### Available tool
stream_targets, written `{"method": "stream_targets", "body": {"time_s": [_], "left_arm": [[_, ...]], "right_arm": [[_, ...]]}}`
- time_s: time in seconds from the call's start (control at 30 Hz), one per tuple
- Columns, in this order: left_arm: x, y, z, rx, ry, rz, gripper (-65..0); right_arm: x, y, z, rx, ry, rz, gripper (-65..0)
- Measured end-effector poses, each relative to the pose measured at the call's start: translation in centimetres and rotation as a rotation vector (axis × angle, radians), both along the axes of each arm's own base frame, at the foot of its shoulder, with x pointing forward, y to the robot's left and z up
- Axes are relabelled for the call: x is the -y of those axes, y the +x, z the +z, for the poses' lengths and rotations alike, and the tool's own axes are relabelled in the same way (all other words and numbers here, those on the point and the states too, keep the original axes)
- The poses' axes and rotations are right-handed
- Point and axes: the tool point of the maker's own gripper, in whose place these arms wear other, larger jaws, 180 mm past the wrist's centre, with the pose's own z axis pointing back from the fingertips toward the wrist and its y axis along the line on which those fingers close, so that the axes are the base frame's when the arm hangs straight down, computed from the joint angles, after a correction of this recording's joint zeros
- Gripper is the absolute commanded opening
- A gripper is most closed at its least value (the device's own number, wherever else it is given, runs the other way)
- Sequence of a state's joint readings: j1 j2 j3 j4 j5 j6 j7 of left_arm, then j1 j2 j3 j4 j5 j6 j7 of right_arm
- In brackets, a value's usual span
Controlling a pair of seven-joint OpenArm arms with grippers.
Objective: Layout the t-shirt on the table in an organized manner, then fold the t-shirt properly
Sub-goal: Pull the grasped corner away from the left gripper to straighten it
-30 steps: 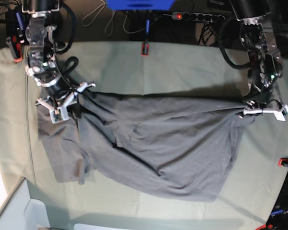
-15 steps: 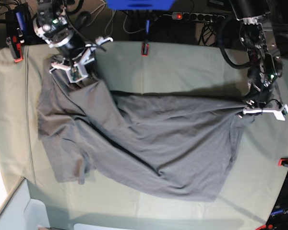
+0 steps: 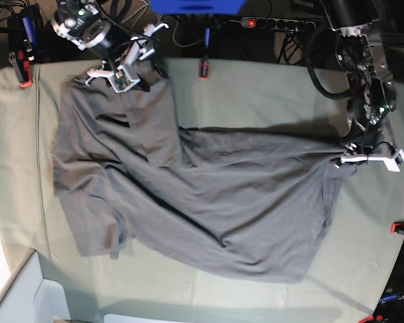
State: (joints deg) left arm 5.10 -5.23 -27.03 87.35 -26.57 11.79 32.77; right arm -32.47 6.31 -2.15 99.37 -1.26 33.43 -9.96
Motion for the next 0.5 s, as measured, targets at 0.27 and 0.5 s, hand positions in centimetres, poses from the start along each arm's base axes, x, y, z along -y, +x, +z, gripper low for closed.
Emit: {"method": "stream_targets", "body": {"time_s": [0.27, 0.5], "left_arm": [[0.0, 0.0, 0.0, -0.001, 0.0, 0.0, -64.9], [0.0, 0.0, 0.0, 0.0, -0.001, 0.0, -64.9]], "right_arm": [[0.1, -0.7, -1.9, -0.054, 0.005, -0.011, -22.0], [-1.0, 0.1, -3.6, -0.089, 0.045, -0.042, -22.0]]}}
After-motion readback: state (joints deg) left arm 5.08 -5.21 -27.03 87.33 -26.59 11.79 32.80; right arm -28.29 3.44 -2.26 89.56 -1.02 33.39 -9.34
